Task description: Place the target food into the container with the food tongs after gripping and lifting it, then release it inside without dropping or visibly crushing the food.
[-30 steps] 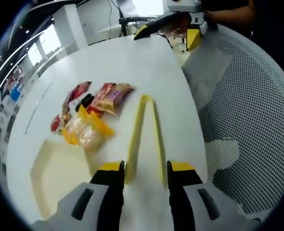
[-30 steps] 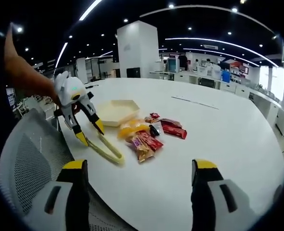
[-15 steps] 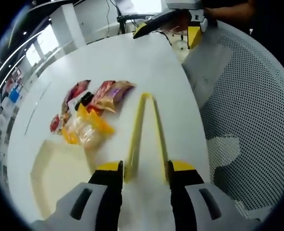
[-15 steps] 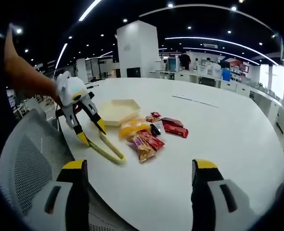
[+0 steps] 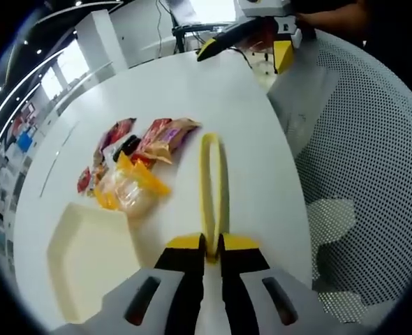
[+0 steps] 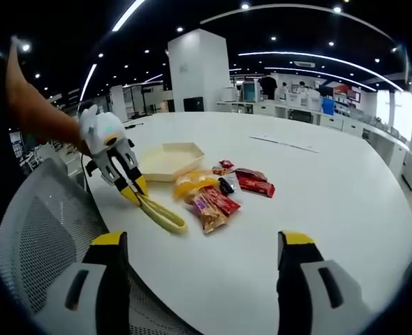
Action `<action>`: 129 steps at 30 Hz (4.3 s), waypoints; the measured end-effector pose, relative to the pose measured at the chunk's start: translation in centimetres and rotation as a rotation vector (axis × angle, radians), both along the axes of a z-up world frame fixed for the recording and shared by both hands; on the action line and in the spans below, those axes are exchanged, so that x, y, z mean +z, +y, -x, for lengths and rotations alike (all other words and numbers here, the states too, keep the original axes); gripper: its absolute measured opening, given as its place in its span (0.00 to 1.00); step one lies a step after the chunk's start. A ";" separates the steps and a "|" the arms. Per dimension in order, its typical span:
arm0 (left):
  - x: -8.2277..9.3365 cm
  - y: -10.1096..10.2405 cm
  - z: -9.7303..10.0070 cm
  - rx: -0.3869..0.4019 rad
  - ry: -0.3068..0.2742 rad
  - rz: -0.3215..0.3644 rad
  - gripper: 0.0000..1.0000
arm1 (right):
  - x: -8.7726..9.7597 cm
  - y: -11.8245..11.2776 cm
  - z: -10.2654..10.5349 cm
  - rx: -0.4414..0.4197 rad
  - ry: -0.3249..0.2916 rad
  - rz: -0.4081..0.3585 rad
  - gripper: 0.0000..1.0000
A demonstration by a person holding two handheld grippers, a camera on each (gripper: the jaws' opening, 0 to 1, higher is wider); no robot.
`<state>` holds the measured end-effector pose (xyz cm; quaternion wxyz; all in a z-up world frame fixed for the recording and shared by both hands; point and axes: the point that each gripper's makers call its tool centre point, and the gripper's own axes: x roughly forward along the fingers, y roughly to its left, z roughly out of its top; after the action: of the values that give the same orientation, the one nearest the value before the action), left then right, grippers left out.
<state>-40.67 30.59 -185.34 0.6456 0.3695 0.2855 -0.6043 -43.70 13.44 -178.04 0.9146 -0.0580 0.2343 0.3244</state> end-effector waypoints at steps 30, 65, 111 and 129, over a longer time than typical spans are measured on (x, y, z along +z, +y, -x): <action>15.9 -3.8 -1.2 0.055 0.118 0.480 0.00 | 11.8 3.9 -2.2 0.221 -0.127 -0.212 0.64; 29.0 -6.9 2.6 -0.128 0.276 0.717 0.01 | 23.8 12.5 -1.1 0.582 -0.181 -0.503 0.21; 29.7 -5.8 2.5 -0.074 0.212 0.787 0.01 | 23.1 12.4 -0.3 0.632 -0.181 -0.474 0.21; 30.0 -6.3 2.8 -0.038 0.255 0.821 0.03 | 23.9 12.0 -0.4 0.622 -0.156 -0.520 0.19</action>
<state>-43.42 24.27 -155.39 0.6872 0.0096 0.0923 -0.7205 -43.31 25.43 -154.18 0.7721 0.0824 0.0458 0.6284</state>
